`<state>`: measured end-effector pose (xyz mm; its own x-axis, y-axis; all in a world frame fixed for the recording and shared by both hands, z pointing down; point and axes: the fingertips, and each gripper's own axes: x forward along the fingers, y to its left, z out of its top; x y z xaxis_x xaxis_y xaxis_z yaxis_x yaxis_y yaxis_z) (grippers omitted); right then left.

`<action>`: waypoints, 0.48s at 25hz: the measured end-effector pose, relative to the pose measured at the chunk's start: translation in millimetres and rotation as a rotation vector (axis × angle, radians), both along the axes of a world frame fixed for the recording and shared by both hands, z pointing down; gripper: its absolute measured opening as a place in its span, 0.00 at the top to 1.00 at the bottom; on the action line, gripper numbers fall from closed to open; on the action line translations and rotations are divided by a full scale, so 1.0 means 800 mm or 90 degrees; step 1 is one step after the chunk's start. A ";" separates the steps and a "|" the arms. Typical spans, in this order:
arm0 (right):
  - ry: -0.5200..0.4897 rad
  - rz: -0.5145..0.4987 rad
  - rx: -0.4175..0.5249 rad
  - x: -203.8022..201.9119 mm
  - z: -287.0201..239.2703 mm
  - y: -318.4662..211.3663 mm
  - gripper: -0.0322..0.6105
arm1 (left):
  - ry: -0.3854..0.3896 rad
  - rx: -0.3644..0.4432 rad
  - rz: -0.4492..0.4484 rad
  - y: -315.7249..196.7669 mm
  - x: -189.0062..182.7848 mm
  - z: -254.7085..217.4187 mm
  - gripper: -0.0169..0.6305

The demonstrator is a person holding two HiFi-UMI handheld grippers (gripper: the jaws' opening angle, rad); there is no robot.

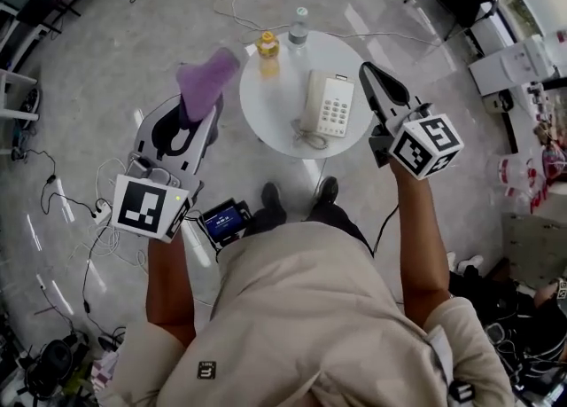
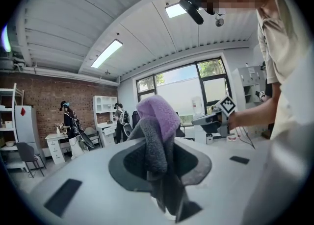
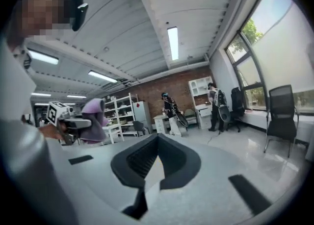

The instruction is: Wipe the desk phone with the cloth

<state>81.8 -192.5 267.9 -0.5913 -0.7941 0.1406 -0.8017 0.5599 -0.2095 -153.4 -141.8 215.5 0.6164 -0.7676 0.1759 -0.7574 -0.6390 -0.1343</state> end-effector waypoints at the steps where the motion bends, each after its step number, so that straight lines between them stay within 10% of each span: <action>1: 0.010 -0.019 0.017 -0.004 -0.024 0.015 0.96 | 0.000 0.000 0.003 0.002 0.000 -0.002 0.83; 12: 0.121 -0.089 0.076 -0.021 -0.138 0.117 0.96 | 0.024 0.023 0.033 0.010 0.019 -0.029 0.83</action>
